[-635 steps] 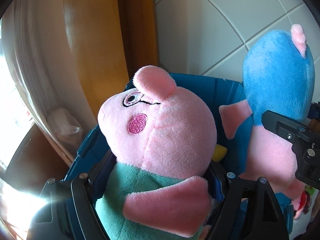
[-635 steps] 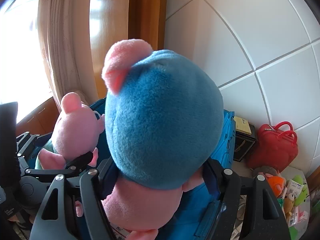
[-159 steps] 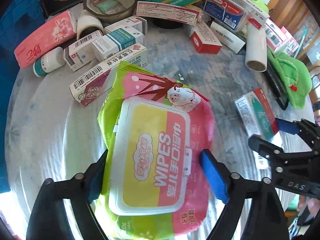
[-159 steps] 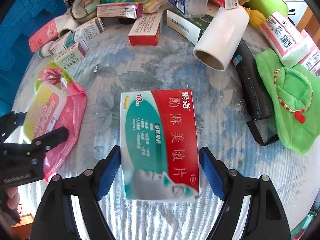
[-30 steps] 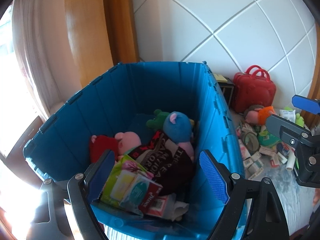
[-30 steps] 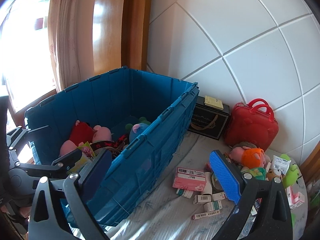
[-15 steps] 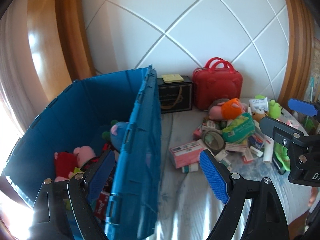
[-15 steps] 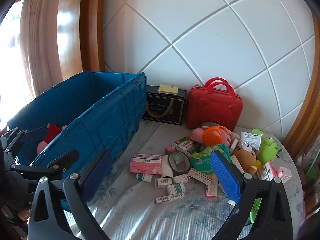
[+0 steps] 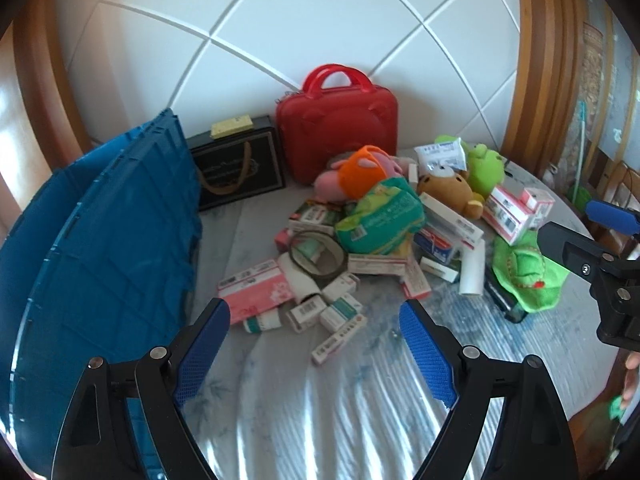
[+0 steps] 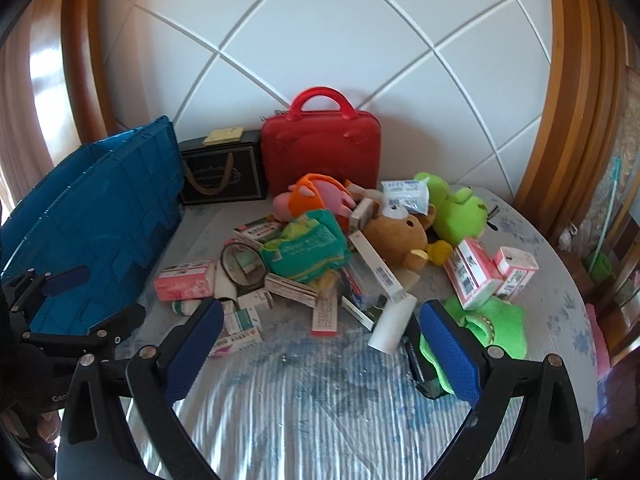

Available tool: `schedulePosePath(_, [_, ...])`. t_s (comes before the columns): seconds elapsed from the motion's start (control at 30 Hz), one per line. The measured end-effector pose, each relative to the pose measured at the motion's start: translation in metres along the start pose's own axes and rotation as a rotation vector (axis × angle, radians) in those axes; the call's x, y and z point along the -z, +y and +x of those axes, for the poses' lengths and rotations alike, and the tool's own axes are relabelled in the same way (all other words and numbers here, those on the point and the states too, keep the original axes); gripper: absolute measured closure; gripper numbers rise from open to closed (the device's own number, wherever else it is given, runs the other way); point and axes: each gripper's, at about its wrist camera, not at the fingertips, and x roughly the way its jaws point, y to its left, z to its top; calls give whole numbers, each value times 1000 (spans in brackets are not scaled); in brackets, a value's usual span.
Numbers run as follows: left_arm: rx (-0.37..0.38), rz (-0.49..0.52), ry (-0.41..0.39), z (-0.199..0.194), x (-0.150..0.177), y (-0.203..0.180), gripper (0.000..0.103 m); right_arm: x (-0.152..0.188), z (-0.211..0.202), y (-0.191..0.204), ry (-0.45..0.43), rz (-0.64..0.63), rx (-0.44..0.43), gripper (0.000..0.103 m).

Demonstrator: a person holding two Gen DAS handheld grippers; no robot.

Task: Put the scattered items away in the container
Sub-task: 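Move both tools back toward the remaining pile, then close the left tool on the red-white ointment box while the right tool grasps a white leaflet box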

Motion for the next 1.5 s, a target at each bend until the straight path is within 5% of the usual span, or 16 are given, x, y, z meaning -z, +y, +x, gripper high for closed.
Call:
schedulePosePath(0.4, [2, -15, 216, 114, 52, -25, 16, 73, 83, -80, 236, 88, 83, 0])
schedulePosePath(0.7, [-9, -60, 322, 171, 98, 4, 16, 96, 139, -55, 352, 65, 31, 0])
schedulePosePath(1.03, [47, -39, 353, 207, 94, -2, 16, 90, 183, -19, 404, 20, -23, 0])
schedulePosePath(1.17, [71, -13, 375, 224, 92, -11, 26, 85, 198, -14, 411, 33, -35, 0])
schedulePosePath(1.3, [85, 0, 410, 240, 93, -16, 50, 78, 214, -12, 418, 53, -26, 1])
schedulePosePath(1.33, [89, -3, 418, 243, 94, -16, 60, 76, 218, -11, 422, 52, -27, 5])
schedulePosePath(1.43, [104, -2, 409, 244, 94, -16, 63, 73, 233, -9, 439, 51, -28, 24])
schedulePosePath(1.5, [104, 9, 402, 245, 92, -17, 64, 71, 243, -7, 450, 52, -26, 26])
